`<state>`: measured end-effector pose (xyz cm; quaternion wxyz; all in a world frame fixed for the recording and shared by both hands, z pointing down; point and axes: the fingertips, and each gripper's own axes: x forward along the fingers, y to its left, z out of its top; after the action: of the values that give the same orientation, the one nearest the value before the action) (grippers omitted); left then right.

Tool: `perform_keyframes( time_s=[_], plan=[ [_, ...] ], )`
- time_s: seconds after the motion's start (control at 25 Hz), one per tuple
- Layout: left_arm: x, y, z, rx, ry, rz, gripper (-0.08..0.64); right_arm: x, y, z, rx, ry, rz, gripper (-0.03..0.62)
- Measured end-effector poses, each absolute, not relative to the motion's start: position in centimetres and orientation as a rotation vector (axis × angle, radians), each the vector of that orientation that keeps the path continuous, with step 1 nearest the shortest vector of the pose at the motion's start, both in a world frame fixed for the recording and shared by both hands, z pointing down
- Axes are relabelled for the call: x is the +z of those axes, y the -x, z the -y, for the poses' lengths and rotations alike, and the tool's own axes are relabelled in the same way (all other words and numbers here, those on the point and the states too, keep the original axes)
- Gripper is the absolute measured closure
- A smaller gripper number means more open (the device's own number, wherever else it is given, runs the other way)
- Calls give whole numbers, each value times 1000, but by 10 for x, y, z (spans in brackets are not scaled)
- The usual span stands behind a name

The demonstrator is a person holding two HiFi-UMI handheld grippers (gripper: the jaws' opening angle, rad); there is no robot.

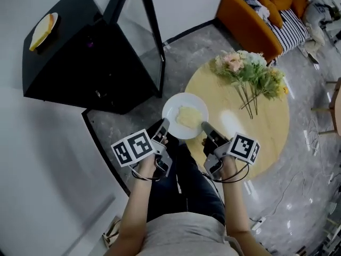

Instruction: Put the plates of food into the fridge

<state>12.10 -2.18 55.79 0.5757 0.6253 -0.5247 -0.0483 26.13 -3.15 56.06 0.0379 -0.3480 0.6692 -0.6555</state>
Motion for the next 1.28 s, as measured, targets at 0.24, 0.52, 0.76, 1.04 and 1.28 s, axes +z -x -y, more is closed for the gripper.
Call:
perform_keyframes(
  time_s=[0.24,0.52,0.76,1.04,1.28],
  plan=[
    [544,-57,-7,-257,-1361,1352,518,546,-194,28,-2051,928,-2210,568],
    [533,44,-35,-418,-1245,1477,520,535,-84,25,-2086,748,-2375,568],
    [508,112,-52,-518,-1210,1542,523,513,-10,22,-2061,654,-2439,568],
    [489,180,-55,-619,-1187,1606,523,492,61,30,-2009,607,-2500,568],
    [475,217,-56,-689,-1183,1636,523,476,103,34,-1962,576,-2504,568]
  ],
)
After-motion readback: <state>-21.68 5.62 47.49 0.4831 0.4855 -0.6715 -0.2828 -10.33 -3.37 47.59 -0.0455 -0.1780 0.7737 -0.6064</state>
